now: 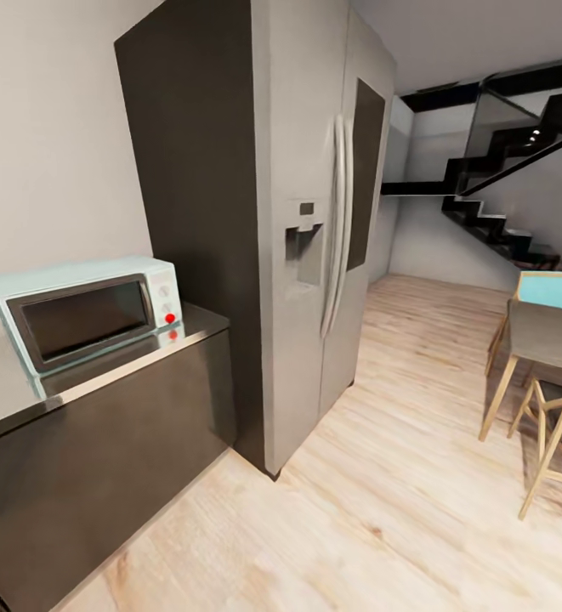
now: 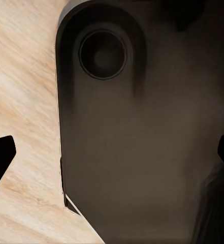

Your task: In the kitchen, take the popcorn bag from the countertop, put it into the microwave, and heat it until the popcorn is cooked so the cooked popcorn ends up inside the bag.

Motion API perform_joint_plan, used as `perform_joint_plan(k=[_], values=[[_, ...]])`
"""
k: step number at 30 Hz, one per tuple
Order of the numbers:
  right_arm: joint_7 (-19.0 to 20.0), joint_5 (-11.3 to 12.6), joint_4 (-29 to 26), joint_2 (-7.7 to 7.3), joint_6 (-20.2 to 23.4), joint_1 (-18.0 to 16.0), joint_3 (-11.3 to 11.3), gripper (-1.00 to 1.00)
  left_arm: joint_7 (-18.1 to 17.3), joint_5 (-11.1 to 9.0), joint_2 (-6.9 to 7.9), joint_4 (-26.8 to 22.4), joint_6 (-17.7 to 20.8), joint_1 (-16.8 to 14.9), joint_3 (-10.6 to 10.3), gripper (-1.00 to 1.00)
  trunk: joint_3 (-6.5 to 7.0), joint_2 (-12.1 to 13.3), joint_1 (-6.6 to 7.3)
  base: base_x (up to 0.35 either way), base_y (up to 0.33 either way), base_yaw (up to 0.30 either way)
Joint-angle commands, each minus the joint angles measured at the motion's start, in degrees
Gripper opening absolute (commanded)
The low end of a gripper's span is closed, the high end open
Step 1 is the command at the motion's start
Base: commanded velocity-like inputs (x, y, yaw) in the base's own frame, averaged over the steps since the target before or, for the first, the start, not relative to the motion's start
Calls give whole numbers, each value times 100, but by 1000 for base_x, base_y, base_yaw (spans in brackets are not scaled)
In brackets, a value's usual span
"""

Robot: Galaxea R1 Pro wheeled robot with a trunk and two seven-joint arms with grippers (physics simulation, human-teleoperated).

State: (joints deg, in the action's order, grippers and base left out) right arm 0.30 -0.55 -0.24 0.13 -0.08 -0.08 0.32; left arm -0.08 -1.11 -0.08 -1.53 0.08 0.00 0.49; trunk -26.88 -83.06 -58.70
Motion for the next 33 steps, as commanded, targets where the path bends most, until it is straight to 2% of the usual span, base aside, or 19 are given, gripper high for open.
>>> perform_joint_plan(k=[1, 17, 21, 27, 33], values=[[4, -4, -2, -1, -1, -1, 6, 100, -1, -12, 0, -5, 1, 0, 4, 100, -5, -2, -3, 314, -110, 0], [-13, -4, -2, -4, -3, -1, 12, 100, -1, -20, 0, -5, 0, 0, 4, 100, -5, -2, -3, 309, -117, 0], [-13, -6, -2, -19, -201, -1, 20, 100, -1, -20, 0, -5, -3, 0, 4, 100, -5, -2, -3, 297, -119, 0], [-21, 1, -2, -30, -282, -1, 21, 100, -1, -174, 16, -14, -8, 0, 4, 100, -5, -2, -3, 55, -27, 0], [-22, 22, -2, -14, -282, -1, 23, 100, -1, -204, 17, -22, -8, -1, 4, 100, -5, -2, -3, 1, 0, 97]])
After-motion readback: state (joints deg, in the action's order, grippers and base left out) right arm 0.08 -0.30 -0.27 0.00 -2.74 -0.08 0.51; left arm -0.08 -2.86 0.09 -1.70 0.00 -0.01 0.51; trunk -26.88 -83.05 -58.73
